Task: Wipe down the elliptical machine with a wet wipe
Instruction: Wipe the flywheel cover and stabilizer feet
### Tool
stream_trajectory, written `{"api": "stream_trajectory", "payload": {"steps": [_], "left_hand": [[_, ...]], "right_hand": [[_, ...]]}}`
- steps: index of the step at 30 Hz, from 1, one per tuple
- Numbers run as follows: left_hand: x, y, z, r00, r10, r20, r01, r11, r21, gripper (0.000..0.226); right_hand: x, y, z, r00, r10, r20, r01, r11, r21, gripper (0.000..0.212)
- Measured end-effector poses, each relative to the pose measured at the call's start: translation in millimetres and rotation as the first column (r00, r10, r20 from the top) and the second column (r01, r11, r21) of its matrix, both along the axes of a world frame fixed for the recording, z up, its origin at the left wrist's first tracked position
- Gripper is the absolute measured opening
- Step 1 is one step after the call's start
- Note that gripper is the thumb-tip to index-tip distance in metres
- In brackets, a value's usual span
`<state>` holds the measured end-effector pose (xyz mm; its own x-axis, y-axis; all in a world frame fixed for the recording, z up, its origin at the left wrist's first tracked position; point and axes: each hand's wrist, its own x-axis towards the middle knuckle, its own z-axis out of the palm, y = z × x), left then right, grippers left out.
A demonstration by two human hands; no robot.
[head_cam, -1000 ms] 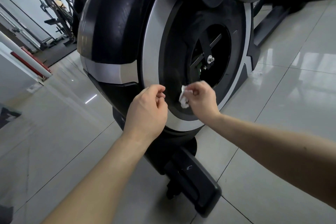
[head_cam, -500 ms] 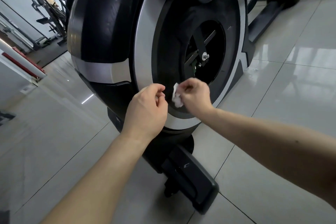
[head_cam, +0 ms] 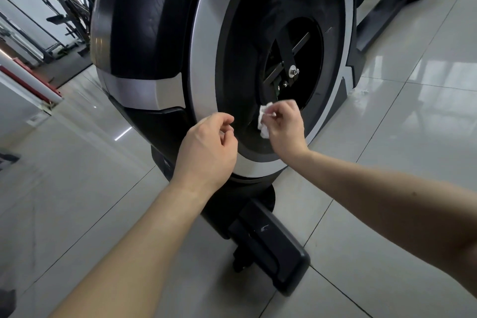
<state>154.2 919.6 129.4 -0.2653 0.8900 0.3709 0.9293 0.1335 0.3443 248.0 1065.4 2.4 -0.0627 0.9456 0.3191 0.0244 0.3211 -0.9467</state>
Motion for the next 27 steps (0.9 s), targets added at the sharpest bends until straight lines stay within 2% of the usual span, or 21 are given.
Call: {"api": "stream_trajectory", "payload": {"steps": [3,5,7,9,11,14,18,21,24,27], "left_hand": [[1,2,-3,1.000,-0.001,0.014,0.001,1.000,-0.008,0.028],[2,3,-4,1.000,-0.001,0.016,0.001,1.000,-0.017,0.028],[2,5,-5,1.000,-0.003,0.019,0.003,1.000,-0.013,0.028],[1,7,-6,1.000,0.003,0.014,-0.003,1.000,-0.012,0.027],[1,8,-7,1.000,0.014,0.007,-0.014,1.000,-0.015,0.027],[1,9,-8,1.000,0.023,0.009,-0.023,1.000,-0.021,0.027],[2,8,-9,0.999,0.030,0.010,-0.030,0.999,-0.041,0.027],[1,8,-10,0.999,0.035,0.017,-0.034,0.998,-0.055,0.027],[1,11,-10,0.999,0.032,0.018,-0.031,0.998,-0.054,0.027],[1,13,-12,0.999,0.028,0.033,-0.026,0.999,-0.048,0.028]], "right_hand": [[4,2,-33,0.990,0.034,0.140,-0.008,0.984,-0.178,0.005],[4,-1,-33,0.983,0.050,0.174,-0.006,0.969,-0.245,0.006],[-4,-12,-21,0.990,0.061,0.124,-0.034,0.977,-0.209,0.010],[-16,-31,-6,0.989,0.127,0.075,-0.120,0.988,-0.093,0.014],[-27,-45,-1,0.981,0.182,0.063,-0.181,0.983,-0.013,0.013],[-24,-41,-15,0.981,0.174,0.089,-0.176,0.984,0.018,0.013],[-5,-18,-55,0.958,0.113,0.264,-0.059,0.977,-0.203,0.017],[2,-8,-60,0.943,0.070,0.324,0.048,0.938,-0.343,0.013],[-10,-31,-42,0.954,0.096,0.283,-0.008,0.955,-0.298,0.016],[-23,-55,-21,0.973,0.179,0.143,-0.140,0.959,-0.245,0.011]]}}
